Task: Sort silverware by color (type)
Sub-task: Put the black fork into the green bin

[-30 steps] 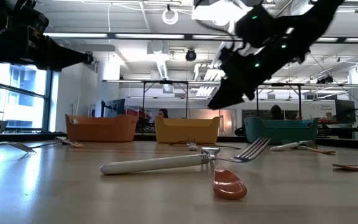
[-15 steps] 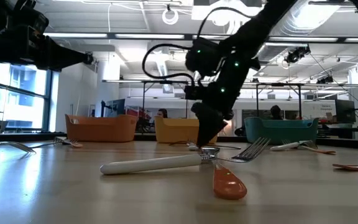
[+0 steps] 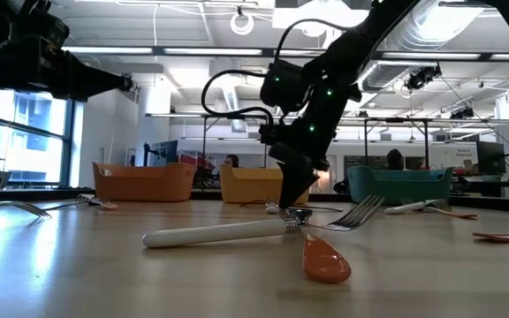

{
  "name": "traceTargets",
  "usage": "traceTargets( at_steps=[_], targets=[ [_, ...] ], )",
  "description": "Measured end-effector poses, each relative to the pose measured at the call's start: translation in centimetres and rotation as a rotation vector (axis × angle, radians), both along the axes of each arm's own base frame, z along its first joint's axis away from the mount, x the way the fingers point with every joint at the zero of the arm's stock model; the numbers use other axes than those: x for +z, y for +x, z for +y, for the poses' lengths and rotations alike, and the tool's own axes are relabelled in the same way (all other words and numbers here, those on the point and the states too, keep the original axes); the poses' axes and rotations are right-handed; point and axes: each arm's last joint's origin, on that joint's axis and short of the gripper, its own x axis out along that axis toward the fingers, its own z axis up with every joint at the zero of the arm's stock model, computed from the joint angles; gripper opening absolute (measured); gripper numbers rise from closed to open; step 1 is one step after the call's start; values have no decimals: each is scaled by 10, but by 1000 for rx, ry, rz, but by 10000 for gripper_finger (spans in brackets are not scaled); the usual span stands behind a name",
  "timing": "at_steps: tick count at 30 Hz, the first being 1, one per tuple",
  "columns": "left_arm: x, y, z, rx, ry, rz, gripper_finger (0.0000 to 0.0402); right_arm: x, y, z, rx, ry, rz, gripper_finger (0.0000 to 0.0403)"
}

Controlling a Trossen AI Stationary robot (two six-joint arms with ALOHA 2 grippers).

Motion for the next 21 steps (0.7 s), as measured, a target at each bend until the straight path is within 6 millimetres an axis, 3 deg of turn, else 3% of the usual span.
traceTargets(
  at_steps=[5, 11, 19, 21],
  targets=[
    [0, 0, 0, 0, 0, 0, 1, 1, 0, -3, 29, 40, -1, 5],
    [0, 0, 0, 0, 0, 0, 0, 17, -2, -5, 63, 90, 39, 1],
    [0, 0, 0, 4, 0, -1, 1, 50, -12, -7, 131, 55, 15, 0],
    [0, 0, 0, 3, 0, -1, 1, 67, -18, -7, 147, 34, -5, 0]
  ],
)
